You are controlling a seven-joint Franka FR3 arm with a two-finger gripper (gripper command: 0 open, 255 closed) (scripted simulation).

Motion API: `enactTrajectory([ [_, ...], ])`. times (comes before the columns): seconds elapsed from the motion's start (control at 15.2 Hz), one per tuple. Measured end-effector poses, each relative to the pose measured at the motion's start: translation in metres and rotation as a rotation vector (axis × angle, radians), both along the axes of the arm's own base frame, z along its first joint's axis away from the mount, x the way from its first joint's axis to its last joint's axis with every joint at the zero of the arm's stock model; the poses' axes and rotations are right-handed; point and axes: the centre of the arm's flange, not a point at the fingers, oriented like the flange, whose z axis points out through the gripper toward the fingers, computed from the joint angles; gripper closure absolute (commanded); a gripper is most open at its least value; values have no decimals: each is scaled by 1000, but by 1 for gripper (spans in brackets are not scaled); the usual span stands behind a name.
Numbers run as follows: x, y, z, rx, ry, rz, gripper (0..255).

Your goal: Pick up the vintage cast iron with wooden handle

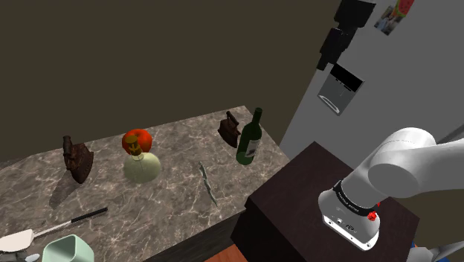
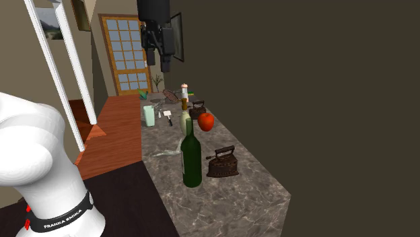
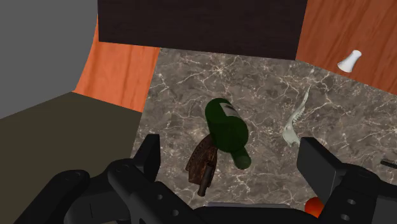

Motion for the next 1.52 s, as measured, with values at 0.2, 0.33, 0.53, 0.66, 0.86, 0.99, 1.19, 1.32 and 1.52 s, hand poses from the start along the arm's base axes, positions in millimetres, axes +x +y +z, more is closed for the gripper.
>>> enactTrajectory([
  [0.2,10,4,-12,-2,2,-9,0],
  [0.33,23,9,-34,-6,5,-22,0],
  [0.53,46,16,-63,-13,7,-43,0],
  [0.66,62,23,-84,-17,10,-58,0],
  [0.86,85,30,-118,-23,12,-80,0],
  [0.99,97,32,-138,-27,14,-95,0],
  [1.19,120,41,-171,-34,17,-117,0],
  [1.32,134,45,-193,-38,18,-132,0],
  [1.52,158,45,-226,-44,21,-154,0],
])
